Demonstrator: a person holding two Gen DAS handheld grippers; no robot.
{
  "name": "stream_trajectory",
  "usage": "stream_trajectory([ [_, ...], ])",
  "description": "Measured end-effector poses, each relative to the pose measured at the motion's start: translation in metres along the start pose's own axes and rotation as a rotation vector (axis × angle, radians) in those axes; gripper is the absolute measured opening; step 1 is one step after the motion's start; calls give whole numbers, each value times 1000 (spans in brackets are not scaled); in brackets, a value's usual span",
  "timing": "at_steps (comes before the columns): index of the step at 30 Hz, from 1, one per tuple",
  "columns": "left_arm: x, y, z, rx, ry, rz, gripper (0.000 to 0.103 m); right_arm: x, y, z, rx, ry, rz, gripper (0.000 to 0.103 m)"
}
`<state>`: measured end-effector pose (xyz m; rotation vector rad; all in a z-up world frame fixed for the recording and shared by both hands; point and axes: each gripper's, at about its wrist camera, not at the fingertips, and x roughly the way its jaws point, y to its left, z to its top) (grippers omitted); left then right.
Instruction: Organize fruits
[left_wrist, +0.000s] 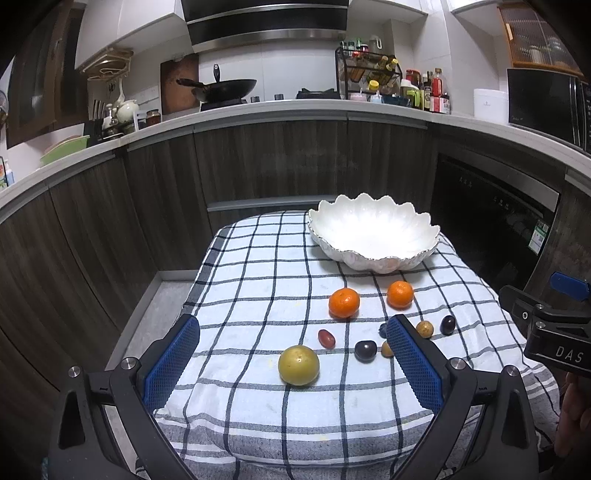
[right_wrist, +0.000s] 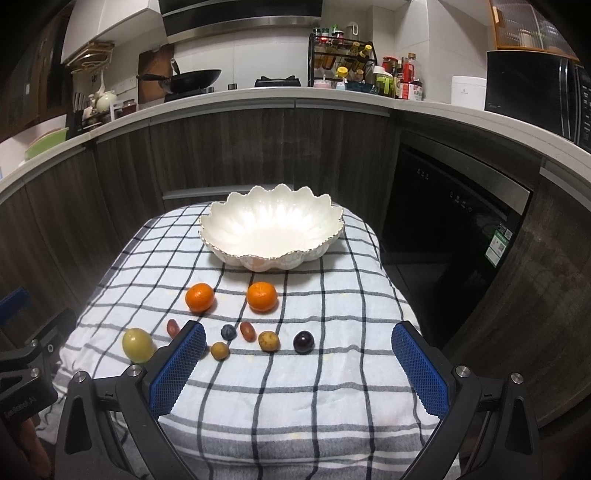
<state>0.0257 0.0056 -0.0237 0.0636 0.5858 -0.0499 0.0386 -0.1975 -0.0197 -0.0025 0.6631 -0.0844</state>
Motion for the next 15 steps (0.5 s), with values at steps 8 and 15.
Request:
stream_trajectory([
  [8,17,-7,0,32,32,-7,103,17,2,0,-6,30,-3,102],
  [15,32,-4,1,28,59,-6,103,31,11,1,-45,30,17,102],
])
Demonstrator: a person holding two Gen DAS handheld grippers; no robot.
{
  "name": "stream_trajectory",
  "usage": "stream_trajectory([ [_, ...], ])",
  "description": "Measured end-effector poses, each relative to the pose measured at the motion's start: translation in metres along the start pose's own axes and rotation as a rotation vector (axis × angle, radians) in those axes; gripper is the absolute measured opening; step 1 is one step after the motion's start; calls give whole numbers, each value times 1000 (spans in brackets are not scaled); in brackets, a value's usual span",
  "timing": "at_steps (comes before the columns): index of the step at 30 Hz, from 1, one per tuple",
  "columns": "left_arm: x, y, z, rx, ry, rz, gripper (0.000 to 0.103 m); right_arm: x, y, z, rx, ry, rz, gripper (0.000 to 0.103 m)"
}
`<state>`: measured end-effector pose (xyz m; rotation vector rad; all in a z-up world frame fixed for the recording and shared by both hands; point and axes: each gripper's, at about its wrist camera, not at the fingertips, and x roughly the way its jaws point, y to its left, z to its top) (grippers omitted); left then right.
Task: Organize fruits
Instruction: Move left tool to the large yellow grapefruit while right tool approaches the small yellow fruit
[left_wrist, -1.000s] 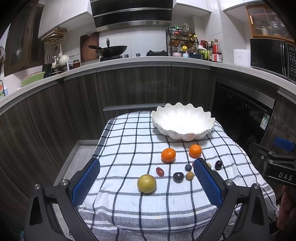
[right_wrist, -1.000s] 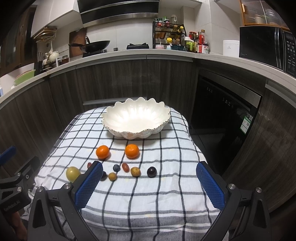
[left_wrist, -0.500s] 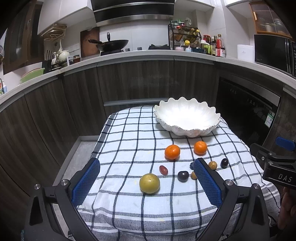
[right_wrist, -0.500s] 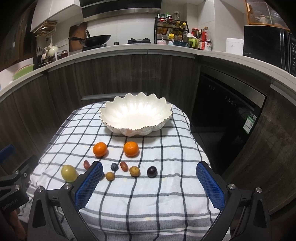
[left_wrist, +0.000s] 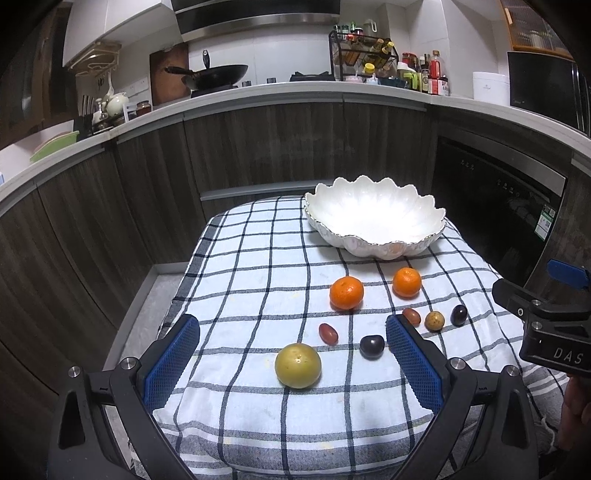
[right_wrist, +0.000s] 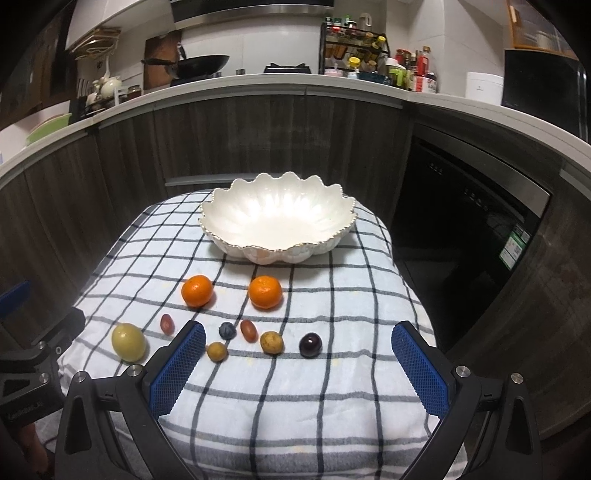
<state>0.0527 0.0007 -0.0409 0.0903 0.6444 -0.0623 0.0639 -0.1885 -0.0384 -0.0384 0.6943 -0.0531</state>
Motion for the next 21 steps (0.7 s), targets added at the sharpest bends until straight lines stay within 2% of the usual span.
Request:
stream_trajectory([
  [11,24,0,-3,31,29,14,103,27,19,4,-40,21,44,102],
  [17,43,2,-10,27,87,1,101,41,27,3,-64,32,71,102],
  [19,48,3,-13,29,103,-4,98,46,30,2,-75,37,75,100],
  [21,54,3,-15,35,118,-5,97,52,33,0,-84,52,89,93],
])
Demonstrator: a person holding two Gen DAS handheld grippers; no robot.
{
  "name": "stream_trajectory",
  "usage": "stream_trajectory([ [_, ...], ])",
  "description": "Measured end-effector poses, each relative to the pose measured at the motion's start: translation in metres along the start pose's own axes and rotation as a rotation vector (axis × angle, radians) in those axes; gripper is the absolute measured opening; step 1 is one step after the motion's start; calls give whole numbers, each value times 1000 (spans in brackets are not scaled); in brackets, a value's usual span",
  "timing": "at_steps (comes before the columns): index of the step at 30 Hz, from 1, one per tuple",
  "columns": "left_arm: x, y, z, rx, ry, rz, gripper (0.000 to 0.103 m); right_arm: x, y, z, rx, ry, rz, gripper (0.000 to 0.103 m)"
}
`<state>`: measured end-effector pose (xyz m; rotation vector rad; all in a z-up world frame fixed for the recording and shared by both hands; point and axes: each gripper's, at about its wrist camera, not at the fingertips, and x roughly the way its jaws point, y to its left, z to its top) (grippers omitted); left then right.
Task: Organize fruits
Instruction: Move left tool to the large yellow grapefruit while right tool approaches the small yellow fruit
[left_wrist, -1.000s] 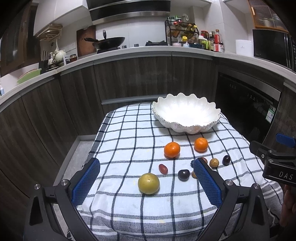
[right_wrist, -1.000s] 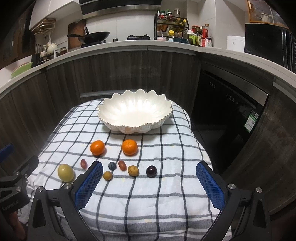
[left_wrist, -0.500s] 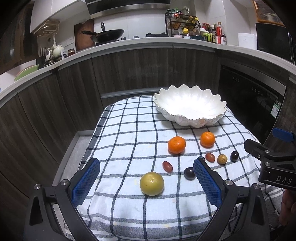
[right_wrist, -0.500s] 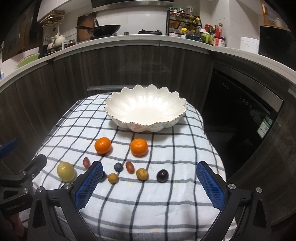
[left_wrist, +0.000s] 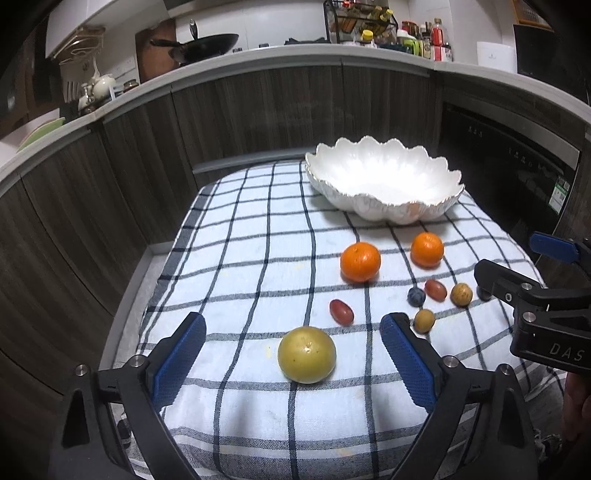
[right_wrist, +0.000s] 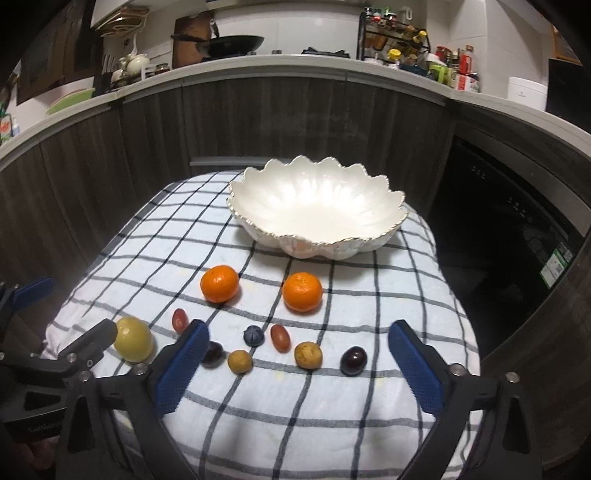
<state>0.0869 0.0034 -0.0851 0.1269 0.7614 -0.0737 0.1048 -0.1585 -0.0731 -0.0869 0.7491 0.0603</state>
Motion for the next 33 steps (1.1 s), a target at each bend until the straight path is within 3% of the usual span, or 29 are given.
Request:
stream_trajectory([
  [10,30,-4,-9,29,83,-25,86,22,8,-7,-23,48,47,78],
  [17,37,-5,-16,56,90,-12,83,38,17,-18,-45,97,90,61],
  [25,51,-5,-21,54,131,-27,74,49,26,-25,-72,128,118,57],
  [30,56,-6,-23,53,144,-33,73,58,28,-30,-80,157,127,45],
  [33,59,-6,-23,51,149,-38,70,63,28,-32,-79,173,132,44],
])
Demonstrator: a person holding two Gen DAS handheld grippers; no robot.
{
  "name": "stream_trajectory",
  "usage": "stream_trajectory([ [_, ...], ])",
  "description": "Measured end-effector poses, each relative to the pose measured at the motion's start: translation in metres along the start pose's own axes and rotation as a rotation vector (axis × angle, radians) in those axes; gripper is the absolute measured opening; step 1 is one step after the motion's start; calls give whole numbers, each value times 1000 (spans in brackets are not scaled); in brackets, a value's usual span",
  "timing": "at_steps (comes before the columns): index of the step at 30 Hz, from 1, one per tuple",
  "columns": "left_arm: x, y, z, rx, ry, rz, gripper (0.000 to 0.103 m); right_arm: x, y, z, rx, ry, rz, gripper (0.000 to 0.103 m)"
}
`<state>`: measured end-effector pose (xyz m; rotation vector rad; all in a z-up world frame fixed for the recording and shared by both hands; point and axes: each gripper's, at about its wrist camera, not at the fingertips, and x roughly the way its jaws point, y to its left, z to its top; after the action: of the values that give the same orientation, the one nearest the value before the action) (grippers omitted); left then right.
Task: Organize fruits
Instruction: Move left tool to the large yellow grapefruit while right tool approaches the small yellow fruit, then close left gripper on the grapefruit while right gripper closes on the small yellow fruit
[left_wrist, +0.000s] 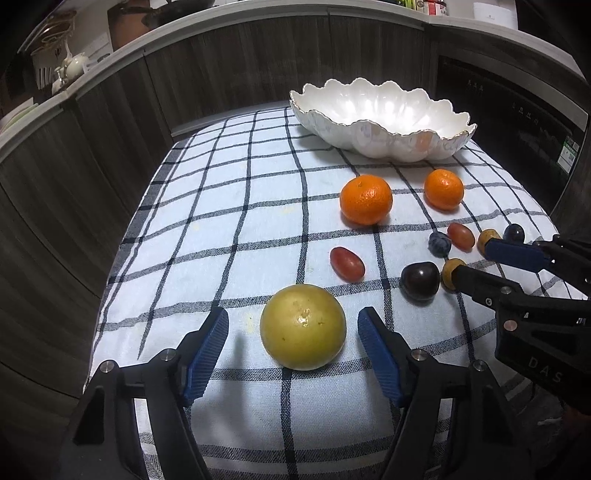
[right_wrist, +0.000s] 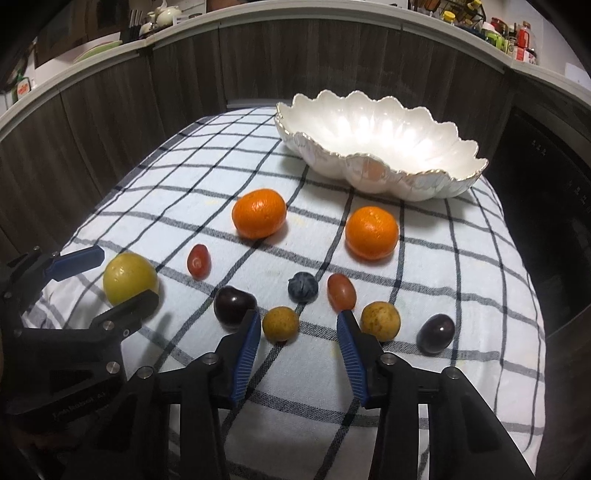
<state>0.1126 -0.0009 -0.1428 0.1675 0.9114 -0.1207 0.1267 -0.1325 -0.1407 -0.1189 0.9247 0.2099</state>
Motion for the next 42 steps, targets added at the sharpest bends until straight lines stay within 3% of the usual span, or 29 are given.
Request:
stream_trajectory([
  [4,5,0,0,-4,13,-8,68,4,1,-1,-3,9,7,44],
  [8,10,1,1,-13,30,-19,62,11,4,-2,-14,26,19,33],
  [12,12,2,1,-26,35,-22,61,15,5,-2,-12,32,30,31],
  [17,15,0,0,-19,50,-46,49,19,3,-3,-1,38,37,30],
  [19,15,0,1,-15,50,-45,48,19,3,-3,-1,30,46,25],
  [27,12,0,1,-15,42,-48,48,16,1,-3,4,21,52,25],
  [42,-23,-3,9,24,-44,-12,48,-14,-1,3,6,-40,20,25],
])
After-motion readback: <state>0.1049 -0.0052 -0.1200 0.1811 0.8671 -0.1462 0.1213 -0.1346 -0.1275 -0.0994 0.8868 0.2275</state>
